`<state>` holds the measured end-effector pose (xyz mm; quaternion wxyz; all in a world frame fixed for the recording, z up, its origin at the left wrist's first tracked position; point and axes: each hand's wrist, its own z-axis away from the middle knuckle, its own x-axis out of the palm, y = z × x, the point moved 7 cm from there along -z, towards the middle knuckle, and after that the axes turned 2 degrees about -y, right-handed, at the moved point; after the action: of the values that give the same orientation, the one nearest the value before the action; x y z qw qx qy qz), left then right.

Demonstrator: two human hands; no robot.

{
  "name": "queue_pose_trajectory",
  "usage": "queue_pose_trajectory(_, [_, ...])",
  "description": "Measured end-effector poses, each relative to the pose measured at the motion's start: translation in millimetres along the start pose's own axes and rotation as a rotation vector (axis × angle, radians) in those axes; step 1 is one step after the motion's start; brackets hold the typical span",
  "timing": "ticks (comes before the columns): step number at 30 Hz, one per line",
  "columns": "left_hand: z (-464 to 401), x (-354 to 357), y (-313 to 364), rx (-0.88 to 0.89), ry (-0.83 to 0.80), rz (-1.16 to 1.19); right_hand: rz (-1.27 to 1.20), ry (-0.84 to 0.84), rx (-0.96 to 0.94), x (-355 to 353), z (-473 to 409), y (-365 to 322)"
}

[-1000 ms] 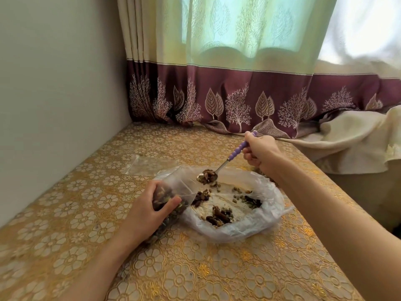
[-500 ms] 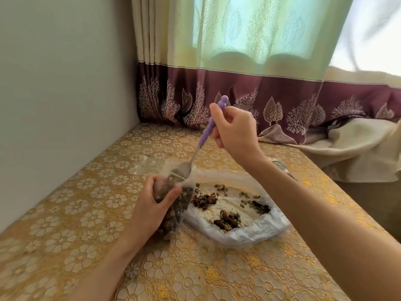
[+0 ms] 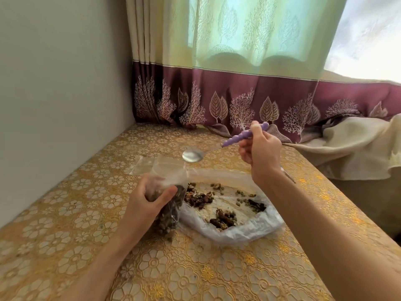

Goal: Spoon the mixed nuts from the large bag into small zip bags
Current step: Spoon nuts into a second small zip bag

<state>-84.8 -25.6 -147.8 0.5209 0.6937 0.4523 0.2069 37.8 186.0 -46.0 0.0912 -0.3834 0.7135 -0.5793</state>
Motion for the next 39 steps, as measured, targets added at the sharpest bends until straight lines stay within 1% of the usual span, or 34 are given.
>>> queue_pose_trajectory(2, [-0.9, -0.3, 1.0, 0.013, -0.03, 0.002, 0.047, 0.043, 0.009, -19.2, 2.1, 8.9])
queue_pose_trajectory(4, [-1.2, 1.0, 4.9, 0.023, -0.067, -0.006, 0.15, 0.076, 0.004, -38.2, 4.6, 18.4])
queue_pose_trajectory(7, [0.0, 5.4, 13.9, 0.057, -0.164, -0.038, 0.302, 0.097, 0.012, -63.3, 7.0, 31.7])
queue_pose_trajectory(8, [0.3, 6.5, 14.1, 0.042, -0.204, -0.04, 0.333, 0.101, 0.027, -70.7, 7.5, 35.2])
queue_pose_trajectory(12, [1.0, 4.3, 8.6, -0.076, -0.331, 0.02, 0.341, 0.089, 0.106, -92.1, 9.6, 44.8])
queue_pose_trajectory(15, [4.2, 3.4, 6.1, -0.115, -0.419, -0.048, 0.333, 0.058, 0.147, -97.9, 12.8, 48.0])
queue_pose_trajectory(17, [5.8, 3.3, 5.0, -0.134, -0.449, -0.063, 0.329, 0.041, 0.179, -98.6, 16.2, 51.3])
queue_pose_trajectory(21, [7.8, 3.9, 0.0, -0.173, -0.477, 0.009, 0.31, 0.009, 0.223, -95.5, 23.1, 59.3])
queue_pose_trajectory(23, [7.7, 5.0, -3.9, -0.201, -0.467, 0.067, 0.293, -0.006, 0.221, -94.2, 24.7, 60.1])
queue_pose_trajectory(29, [3.1, 9.0, 2.2, -0.167, -0.334, 0.24, 0.247, -0.041, 0.21, -98.1, 26.5, 60.5])
queue_pose_trajectory(33, [3.0, 13.3, 7.1, -0.149, -0.294, 0.394, 0.265, -0.049, 0.226, -100.1, 28.9, 62.1])
queue_pose_trajectory(39, [8.3, 25.9, 13.8, -0.102, -0.303, 0.178, 0.29, -0.074, 0.232, -94.4, 31.1, 61.5])
